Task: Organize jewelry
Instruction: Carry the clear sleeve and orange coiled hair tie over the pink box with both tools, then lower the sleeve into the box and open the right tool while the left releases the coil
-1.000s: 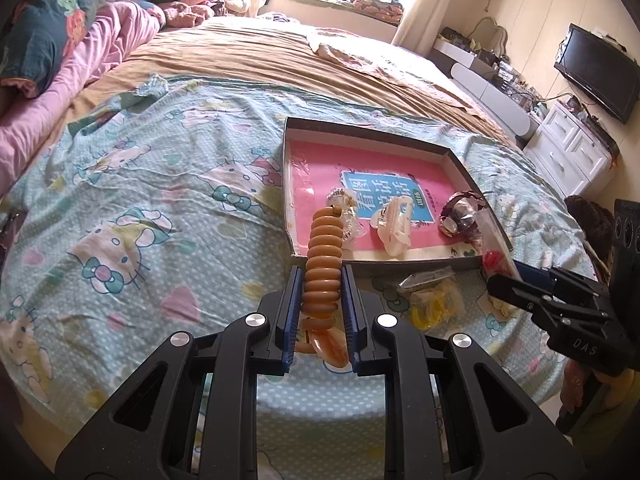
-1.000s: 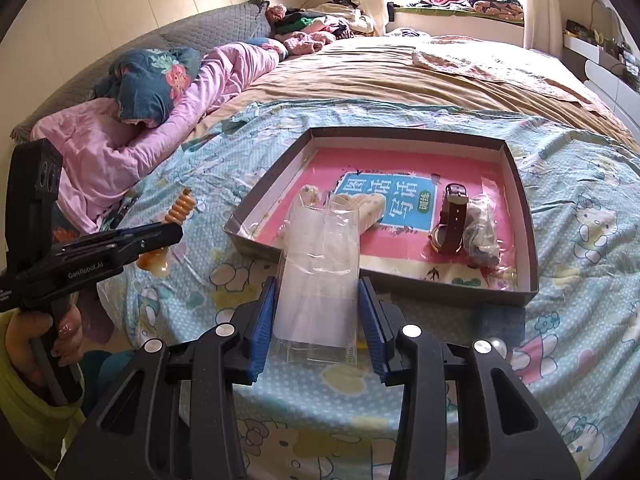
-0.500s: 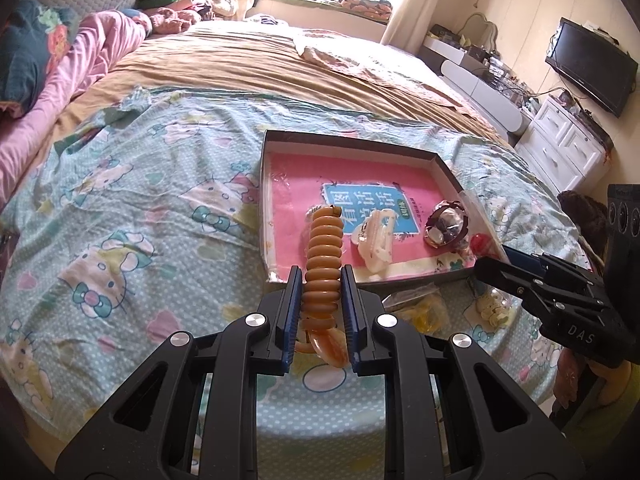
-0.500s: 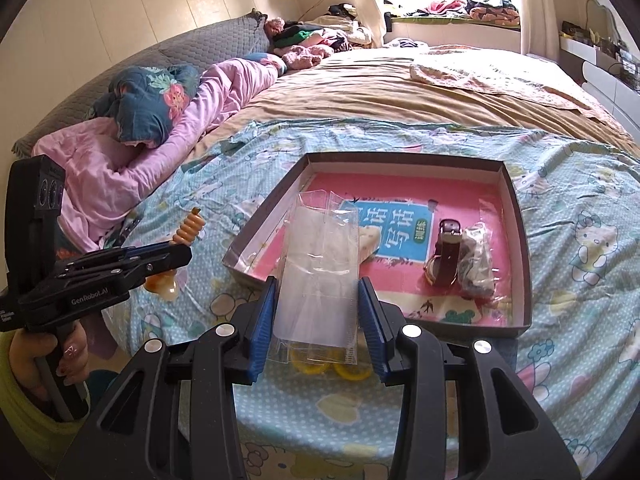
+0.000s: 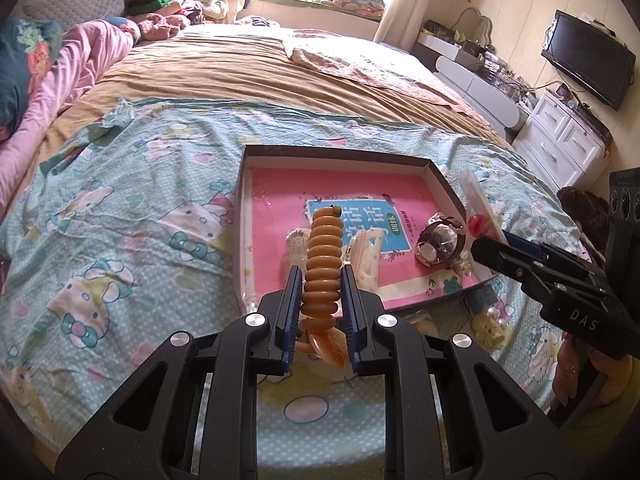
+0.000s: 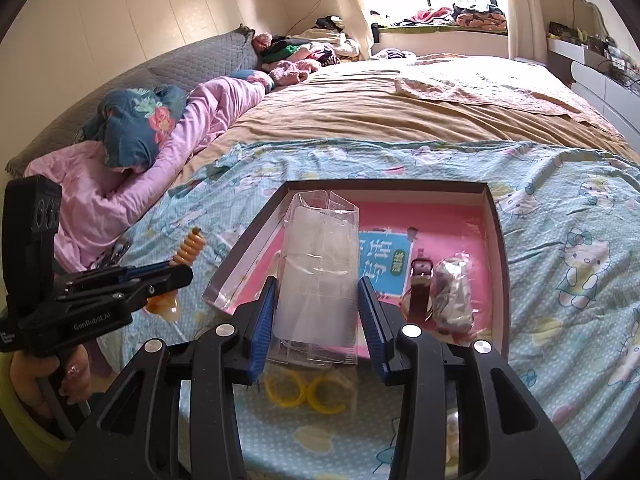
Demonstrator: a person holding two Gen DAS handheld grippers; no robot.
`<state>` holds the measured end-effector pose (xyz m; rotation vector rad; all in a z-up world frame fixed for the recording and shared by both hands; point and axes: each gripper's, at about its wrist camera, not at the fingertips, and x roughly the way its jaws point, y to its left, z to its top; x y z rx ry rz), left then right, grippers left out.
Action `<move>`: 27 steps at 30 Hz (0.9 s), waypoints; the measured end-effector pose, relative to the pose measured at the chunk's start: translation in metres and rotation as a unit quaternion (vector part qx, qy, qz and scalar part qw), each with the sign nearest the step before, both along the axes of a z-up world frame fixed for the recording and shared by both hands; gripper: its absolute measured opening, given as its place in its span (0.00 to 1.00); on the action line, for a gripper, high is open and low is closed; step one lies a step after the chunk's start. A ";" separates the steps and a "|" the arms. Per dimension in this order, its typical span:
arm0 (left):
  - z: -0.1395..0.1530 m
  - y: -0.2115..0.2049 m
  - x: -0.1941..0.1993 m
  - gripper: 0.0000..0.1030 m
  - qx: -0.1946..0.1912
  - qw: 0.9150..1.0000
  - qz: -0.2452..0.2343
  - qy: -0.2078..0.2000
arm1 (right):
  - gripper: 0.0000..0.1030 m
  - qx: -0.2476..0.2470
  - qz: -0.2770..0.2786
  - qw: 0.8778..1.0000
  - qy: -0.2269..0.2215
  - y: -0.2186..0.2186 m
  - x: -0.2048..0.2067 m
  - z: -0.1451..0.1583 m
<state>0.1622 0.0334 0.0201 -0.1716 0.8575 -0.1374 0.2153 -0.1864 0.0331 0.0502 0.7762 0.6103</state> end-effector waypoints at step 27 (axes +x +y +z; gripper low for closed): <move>-0.028 -0.010 0.052 0.12 0.012 0.999 -0.010 0.040 | 0.38 -0.003 -0.023 1.000 0.011 -0.004 0.041 -0.017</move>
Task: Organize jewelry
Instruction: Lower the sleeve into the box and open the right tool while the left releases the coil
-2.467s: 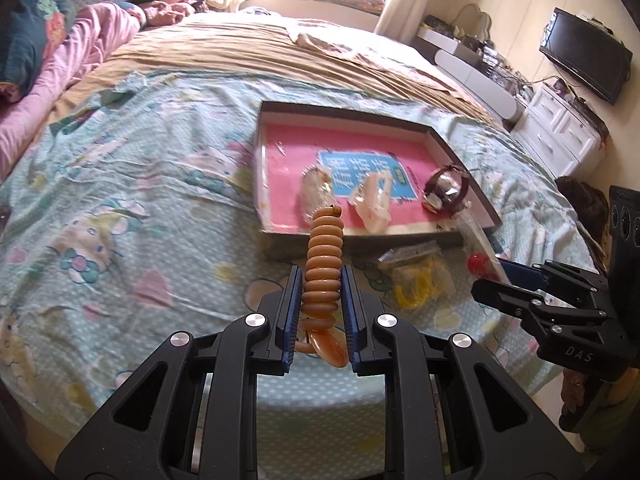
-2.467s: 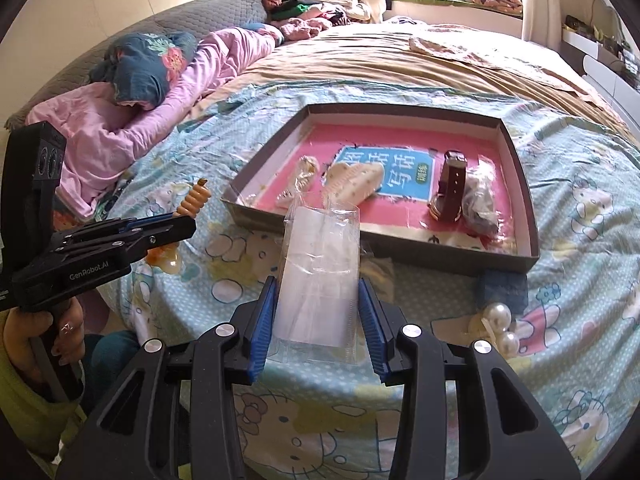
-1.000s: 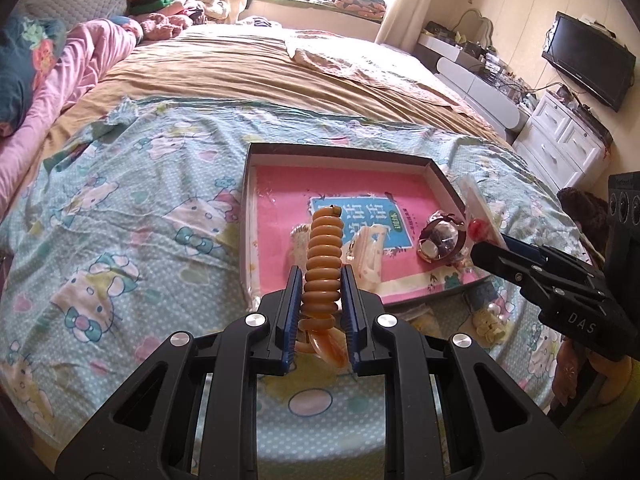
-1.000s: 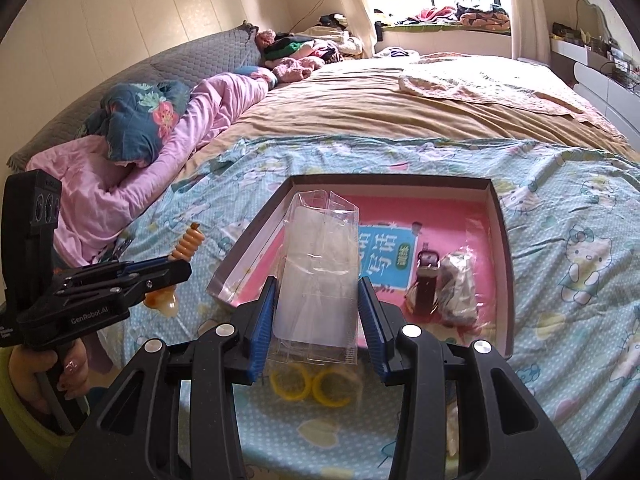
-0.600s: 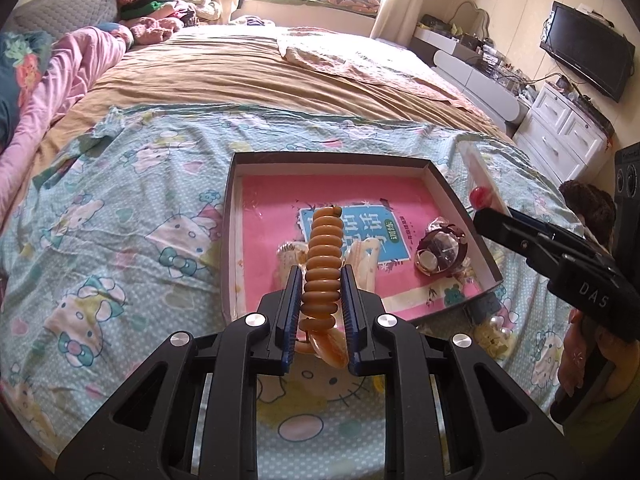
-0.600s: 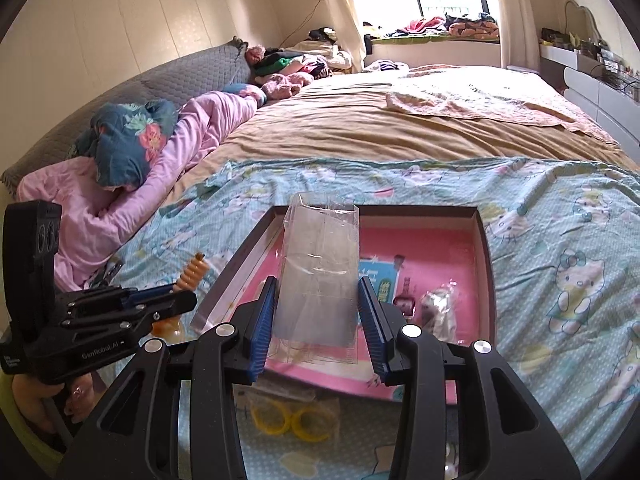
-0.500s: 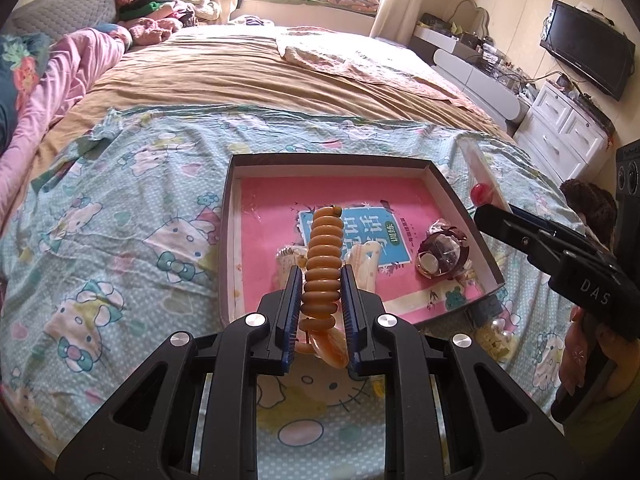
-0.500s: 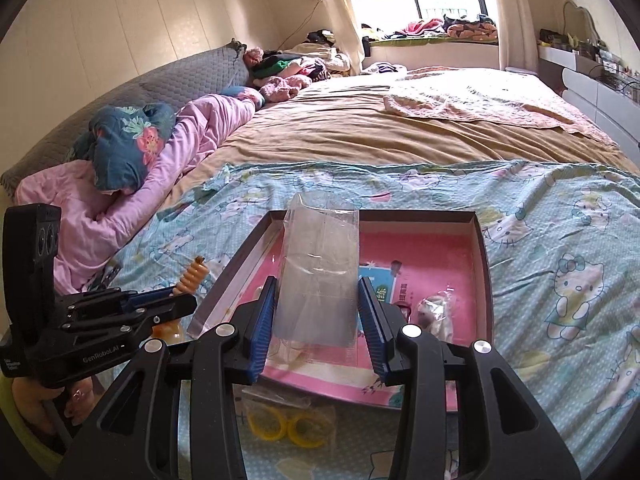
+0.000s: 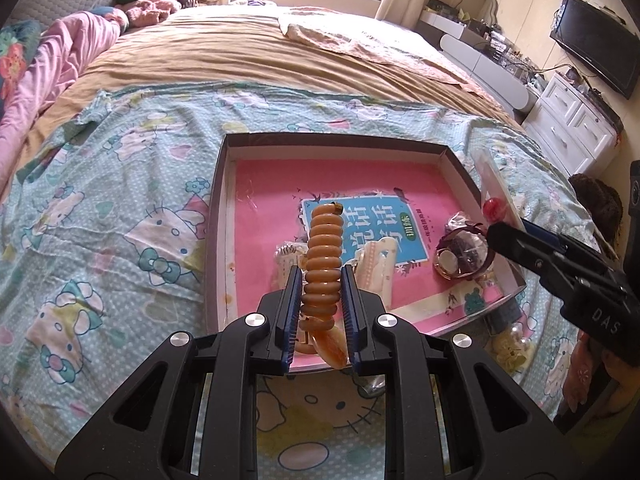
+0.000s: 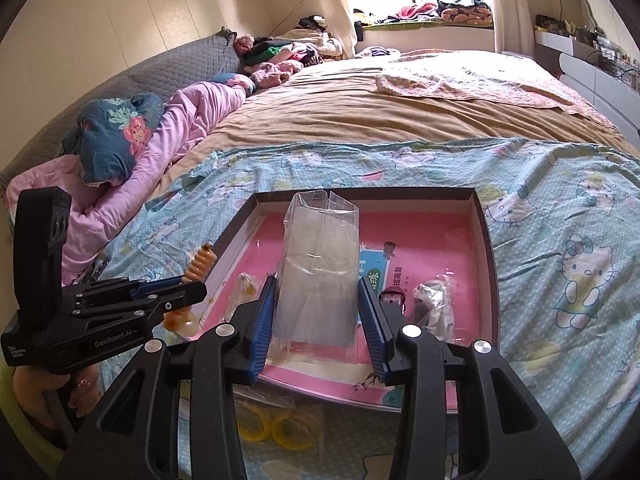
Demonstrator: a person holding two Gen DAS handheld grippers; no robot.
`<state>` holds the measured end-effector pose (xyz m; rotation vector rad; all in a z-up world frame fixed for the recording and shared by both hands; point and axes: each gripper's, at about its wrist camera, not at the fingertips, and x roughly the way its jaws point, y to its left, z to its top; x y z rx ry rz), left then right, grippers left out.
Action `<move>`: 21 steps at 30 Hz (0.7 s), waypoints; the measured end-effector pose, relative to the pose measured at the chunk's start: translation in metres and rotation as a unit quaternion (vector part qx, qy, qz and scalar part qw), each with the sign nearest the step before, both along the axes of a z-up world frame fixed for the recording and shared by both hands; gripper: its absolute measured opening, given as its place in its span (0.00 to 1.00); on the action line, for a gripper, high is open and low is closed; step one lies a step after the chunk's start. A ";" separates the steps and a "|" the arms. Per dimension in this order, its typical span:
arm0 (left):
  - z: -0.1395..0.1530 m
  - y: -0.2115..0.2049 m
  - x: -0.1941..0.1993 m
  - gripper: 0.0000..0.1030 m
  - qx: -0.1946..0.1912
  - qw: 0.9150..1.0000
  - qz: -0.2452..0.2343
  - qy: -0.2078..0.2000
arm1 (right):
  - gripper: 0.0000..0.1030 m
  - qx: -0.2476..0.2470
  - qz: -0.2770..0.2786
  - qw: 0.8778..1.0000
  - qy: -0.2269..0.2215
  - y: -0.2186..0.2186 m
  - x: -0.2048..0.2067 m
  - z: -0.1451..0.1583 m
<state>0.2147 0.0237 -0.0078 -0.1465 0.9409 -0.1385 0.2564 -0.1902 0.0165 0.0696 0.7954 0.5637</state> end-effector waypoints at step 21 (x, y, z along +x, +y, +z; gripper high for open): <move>-0.011 0.019 -0.001 0.18 -0.013 1.000 0.015 0.010 | 0.38 -0.026 0.015 0.999 0.035 0.020 -0.001 -0.033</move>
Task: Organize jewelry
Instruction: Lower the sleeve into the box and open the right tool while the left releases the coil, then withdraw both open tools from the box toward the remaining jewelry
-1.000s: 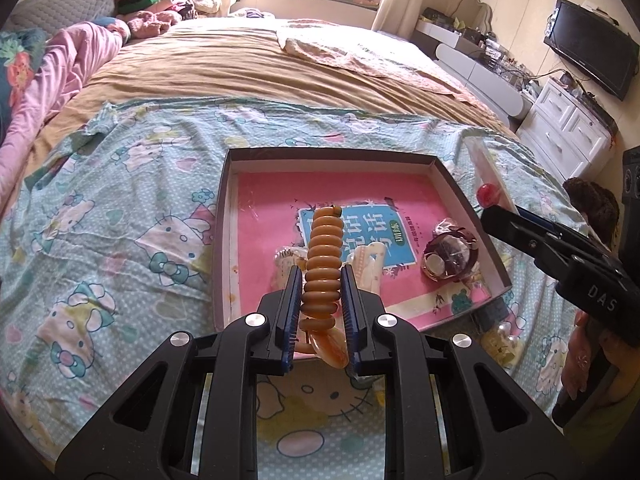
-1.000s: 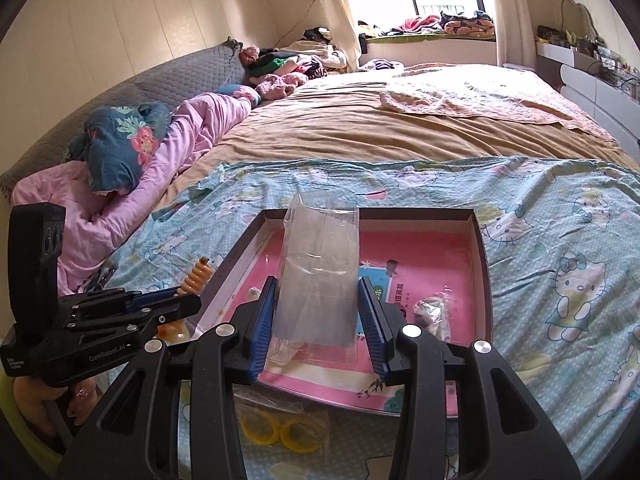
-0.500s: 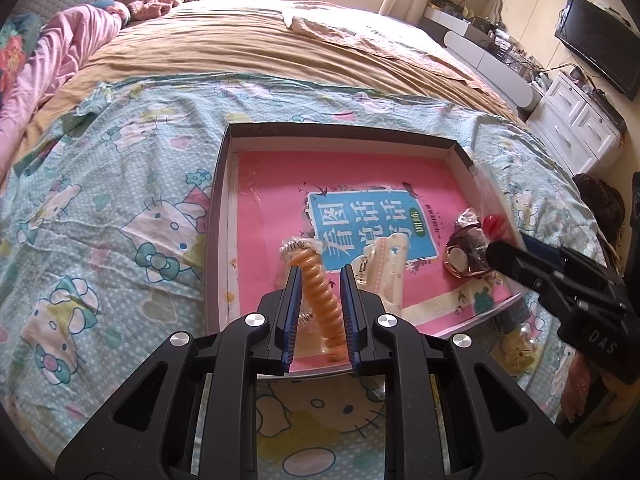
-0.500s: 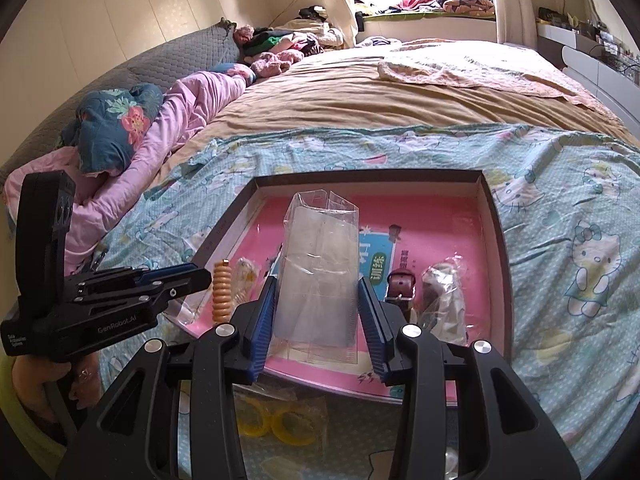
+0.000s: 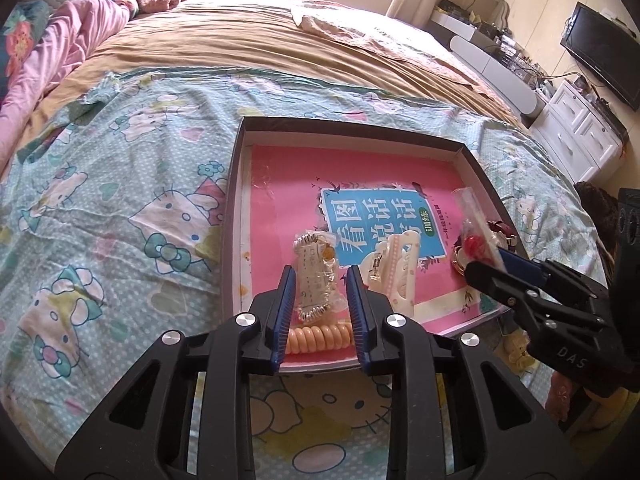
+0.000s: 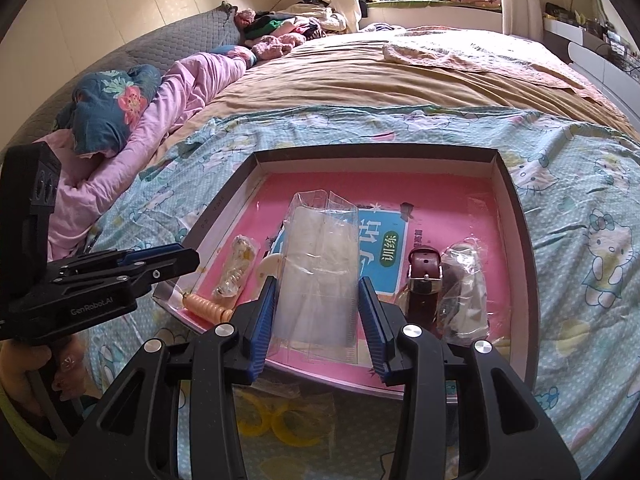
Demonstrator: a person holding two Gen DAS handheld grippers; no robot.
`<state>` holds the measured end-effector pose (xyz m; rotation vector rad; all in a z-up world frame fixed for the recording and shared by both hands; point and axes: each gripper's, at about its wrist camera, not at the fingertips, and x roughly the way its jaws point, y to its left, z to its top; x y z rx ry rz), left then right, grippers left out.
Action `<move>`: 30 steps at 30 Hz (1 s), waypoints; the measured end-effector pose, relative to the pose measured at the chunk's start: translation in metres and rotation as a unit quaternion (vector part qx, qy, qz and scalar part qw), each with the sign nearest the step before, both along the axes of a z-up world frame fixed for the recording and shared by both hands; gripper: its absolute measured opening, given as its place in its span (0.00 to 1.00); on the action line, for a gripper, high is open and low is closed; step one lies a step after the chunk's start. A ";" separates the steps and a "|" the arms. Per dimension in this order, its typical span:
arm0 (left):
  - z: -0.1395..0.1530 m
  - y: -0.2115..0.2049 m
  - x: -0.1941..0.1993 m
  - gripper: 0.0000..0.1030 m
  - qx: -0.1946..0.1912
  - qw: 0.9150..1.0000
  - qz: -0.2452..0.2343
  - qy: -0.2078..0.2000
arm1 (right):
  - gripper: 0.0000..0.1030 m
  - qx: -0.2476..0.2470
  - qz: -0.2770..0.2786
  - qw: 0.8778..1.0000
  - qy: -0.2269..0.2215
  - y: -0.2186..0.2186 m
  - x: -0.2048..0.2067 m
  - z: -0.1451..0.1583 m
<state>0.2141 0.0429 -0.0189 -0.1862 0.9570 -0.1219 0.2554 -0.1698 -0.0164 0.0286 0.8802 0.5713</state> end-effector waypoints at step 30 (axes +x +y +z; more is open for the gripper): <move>0.043 0.001 -0.035 0.72 0.001 0.998 0.020 -0.052 | 0.68 0.034 -0.034 0.998 -0.049 -0.026 -0.026 0.050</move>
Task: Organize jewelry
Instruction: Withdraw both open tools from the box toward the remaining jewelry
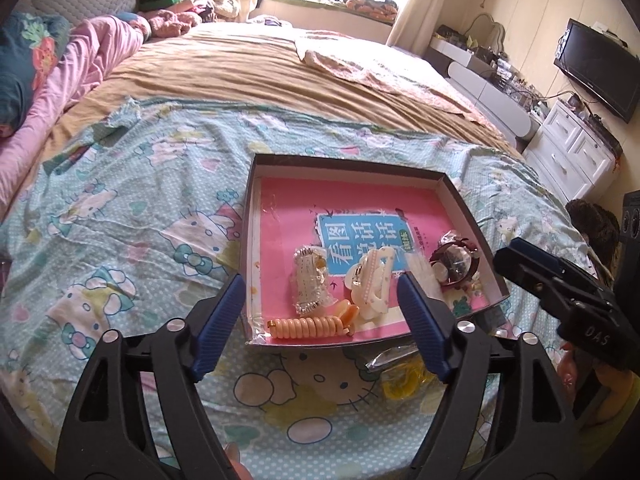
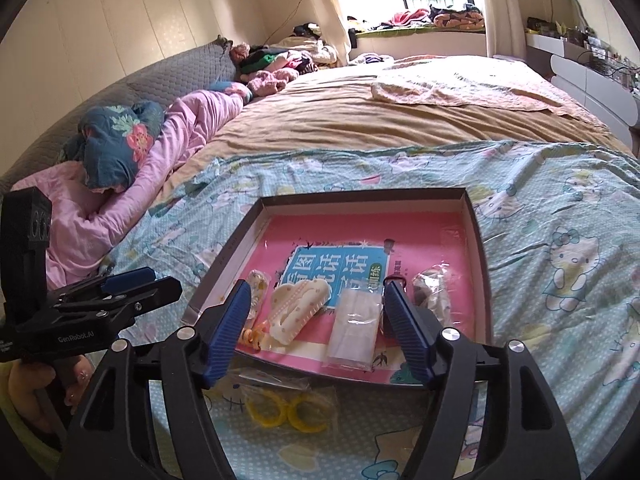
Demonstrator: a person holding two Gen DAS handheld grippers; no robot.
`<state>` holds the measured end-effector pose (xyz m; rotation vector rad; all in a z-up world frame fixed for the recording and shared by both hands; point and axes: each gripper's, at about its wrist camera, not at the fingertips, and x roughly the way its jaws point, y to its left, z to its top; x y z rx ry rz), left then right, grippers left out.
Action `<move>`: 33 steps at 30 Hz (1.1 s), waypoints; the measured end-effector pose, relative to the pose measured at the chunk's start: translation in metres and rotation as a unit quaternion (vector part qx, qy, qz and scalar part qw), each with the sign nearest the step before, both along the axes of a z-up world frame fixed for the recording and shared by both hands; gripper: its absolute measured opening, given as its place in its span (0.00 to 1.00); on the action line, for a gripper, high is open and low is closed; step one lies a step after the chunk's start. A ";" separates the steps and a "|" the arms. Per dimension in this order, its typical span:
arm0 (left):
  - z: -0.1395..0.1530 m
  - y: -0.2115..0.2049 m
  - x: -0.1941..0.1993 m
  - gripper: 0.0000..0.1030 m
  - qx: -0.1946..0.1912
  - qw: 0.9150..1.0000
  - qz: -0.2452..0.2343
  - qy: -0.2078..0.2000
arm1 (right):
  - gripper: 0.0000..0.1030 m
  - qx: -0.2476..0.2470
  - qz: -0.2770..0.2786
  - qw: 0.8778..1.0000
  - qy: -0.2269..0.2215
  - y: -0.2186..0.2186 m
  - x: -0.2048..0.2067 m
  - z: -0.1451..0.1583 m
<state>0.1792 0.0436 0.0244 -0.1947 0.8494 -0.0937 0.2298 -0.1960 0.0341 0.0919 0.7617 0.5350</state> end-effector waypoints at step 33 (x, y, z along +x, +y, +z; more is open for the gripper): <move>0.013 -0.015 -0.043 0.89 -0.012 0.999 -0.013 -0.028 | 0.73 -0.022 -0.047 0.998 -0.037 -0.051 -0.046 0.032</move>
